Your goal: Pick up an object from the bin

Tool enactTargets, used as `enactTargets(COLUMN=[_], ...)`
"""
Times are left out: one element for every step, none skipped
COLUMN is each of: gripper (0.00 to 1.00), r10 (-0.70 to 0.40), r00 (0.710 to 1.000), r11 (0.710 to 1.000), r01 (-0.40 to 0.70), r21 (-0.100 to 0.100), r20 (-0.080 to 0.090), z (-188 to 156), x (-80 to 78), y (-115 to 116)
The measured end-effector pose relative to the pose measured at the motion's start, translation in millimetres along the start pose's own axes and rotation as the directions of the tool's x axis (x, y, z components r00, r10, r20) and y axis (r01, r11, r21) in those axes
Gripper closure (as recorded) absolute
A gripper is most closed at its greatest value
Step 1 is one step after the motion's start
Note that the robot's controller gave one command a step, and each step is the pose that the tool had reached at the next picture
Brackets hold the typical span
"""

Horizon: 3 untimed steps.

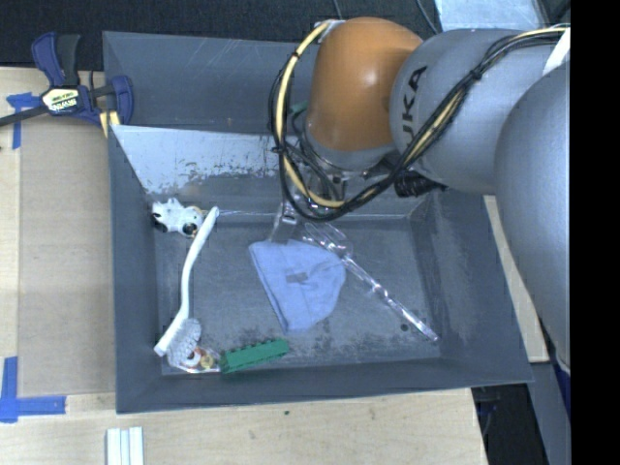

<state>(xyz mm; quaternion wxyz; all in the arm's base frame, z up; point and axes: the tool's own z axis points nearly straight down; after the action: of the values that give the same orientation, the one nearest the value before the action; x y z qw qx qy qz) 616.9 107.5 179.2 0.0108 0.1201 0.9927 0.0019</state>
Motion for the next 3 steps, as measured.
enactTargets(gripper=[0.0, 1.0, 1.0], r10=[-0.014, -0.111, -0.111], r00=[1.0, 0.994, 0.994], r11=[1.0, 0.994, 0.994], r01=[0.014, 0.111, 0.111], r21=[-0.002, -0.006, -0.007], r20=[0.004, 0.013, 0.013], z=[35.7, 107.0, 107.0], x=[-6.2, 30.5, 30.5], y=[-18.5, -4.9, -4.9])
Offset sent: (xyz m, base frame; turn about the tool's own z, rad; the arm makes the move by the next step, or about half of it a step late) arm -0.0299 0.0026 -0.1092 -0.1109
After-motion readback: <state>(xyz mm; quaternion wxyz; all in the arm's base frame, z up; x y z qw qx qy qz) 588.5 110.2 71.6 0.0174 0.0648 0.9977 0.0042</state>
